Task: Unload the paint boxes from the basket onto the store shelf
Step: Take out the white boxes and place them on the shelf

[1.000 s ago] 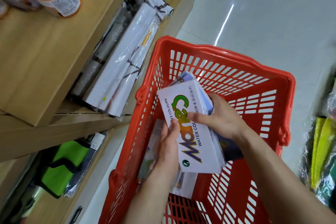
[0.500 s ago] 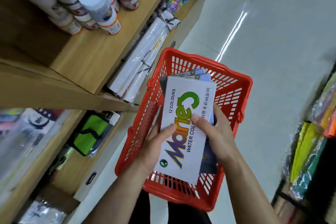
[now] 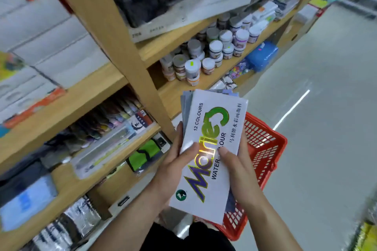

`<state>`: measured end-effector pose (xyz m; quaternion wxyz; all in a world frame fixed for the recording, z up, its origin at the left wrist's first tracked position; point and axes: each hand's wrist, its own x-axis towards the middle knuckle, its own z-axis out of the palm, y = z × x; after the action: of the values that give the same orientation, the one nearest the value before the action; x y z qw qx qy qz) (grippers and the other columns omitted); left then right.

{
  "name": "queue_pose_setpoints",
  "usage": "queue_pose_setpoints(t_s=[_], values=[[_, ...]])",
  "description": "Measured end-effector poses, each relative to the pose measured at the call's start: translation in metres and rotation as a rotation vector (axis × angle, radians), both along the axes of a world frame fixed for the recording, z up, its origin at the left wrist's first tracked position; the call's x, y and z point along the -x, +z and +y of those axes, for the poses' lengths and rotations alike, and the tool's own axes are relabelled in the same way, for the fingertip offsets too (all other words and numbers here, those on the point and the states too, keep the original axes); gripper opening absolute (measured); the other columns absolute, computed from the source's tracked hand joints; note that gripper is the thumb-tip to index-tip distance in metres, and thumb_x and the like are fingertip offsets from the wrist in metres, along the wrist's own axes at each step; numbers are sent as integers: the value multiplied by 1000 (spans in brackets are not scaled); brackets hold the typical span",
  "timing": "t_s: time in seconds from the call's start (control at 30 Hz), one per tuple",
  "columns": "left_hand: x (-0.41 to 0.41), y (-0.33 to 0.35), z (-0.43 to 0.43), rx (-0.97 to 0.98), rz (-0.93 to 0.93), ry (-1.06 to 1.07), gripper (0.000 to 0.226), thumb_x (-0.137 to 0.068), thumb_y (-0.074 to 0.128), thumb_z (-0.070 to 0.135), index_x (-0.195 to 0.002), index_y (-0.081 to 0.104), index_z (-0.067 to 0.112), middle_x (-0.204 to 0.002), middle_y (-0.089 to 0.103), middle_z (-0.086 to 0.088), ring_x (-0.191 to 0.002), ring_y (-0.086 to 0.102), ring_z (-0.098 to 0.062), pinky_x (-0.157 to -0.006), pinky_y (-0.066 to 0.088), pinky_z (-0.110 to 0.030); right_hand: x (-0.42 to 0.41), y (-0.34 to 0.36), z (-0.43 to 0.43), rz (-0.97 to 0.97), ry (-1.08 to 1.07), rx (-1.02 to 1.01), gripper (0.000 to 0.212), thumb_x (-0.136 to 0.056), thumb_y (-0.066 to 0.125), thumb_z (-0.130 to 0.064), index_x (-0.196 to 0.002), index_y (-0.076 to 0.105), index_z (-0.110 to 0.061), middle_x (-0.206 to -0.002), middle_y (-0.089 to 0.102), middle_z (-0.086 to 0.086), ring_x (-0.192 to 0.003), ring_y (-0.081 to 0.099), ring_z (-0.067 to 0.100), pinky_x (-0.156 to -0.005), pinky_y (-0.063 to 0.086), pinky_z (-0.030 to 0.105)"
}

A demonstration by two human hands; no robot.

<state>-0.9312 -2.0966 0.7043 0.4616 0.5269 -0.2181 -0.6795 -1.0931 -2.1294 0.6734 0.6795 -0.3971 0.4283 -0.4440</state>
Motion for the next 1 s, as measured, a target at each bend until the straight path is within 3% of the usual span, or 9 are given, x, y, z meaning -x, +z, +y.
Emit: queue_pose_setpoints(t_s=[0.1, 0.23, 0.37, 0.5, 0.6, 0.7, 0.73, 0.87, 1.0], values=[[-29, 34, 32, 86, 58, 96, 75, -83, 73, 23, -148, 44, 49, -143, 64, 9, -126, 65, -26, -95, 55, -42, -28, 32, 16, -104, 46, -14, 68, -87, 62, -21, -152, 42, -25, -142, 63, 13, -126, 62, 41, -103, 50, 58], [-69, 81, 84, 227, -11, 210, 84, -75, 76, 19, -145, 46, 54, -140, 63, 23, -126, 65, -21, -94, 58, -39, -76, 71, 42, -263, 161, -128, 72, -80, 65, -22, -148, 46, -7, -132, 67, 26, -109, 70, 43, -85, 60, 48], [-113, 121, 121, 294, -201, 339, 82, -90, 51, -12, -157, 28, 30, -163, 37, 3, -137, 53, -18, -78, 53, -16, -141, 105, 73, -339, 258, -110, 79, -71, 73, -26, -144, 50, -6, -121, 73, 22, -97, 74, 38, -80, 60, 44], [-166, 148, 172, 357, -102, 532, 74, -96, 23, -24, -160, 17, 13, -165, 31, -13, -82, 66, -1, -58, 49, -11, -216, 132, 111, -381, 402, -137, 85, -66, 76, -28, -144, 50, -7, -125, 70, 25, -94, 74, 36, -78, 60, 42], [-206, 158, 213, 324, -27, 693, 67, -97, 36, -12, -158, 32, 15, -156, 48, -12, -80, 73, -5, -62, 56, -15, -276, 145, 139, -376, 501, -85, 70, -73, 72, -20, -140, 54, -11, -119, 75, 17, -93, 75, 32, -75, 61, 40], [-242, 155, 261, 377, 84, 772, 74, -81, 59, 11, -152, 45, 27, -140, 64, -19, -109, 70, -37, -95, 57, -49, -335, 157, 163, -338, 599, -59, 63, -77, 65, -13, -139, 53, -8, -108, 79, 8, -86, 77, 24, -73, 62, 35], [-256, 151, 274, 394, 88, 810, 76, -79, 61, 14, -152, 45, 25, -136, 66, -20, -110, 69, -39, -95, 56, -53, -353, 160, 170, -321, 634, -32, 59, -77, 65, -13, -135, 55, -11, -106, 80, 5, -85, 77, 22, -72, 61, 34], [-317, 146, 291, 320, 51, 915, 71, -81, 62, 34, -150, 49, 17, -119, 75, -18, -85, 77, -30, -65, 63, -39, -415, 174, 187, -210, 742, 22, 57, -79, 65, -22, -135, 56, -19, -114, 78, 8, -90, 75, 26, -79, 60, 40], [-366, 149, 280, 196, 64, 957, 54, -100, 49, 31, -147, 49, 7, -116, 72, -21, -79, 72, -31, -63, 62, -35, -461, 174, 188, -112, 710, -36, 50, -90, 64, -23, -138, 56, -16, -120, 75, 16, -91, 74, 29, -79, 60, 40]])
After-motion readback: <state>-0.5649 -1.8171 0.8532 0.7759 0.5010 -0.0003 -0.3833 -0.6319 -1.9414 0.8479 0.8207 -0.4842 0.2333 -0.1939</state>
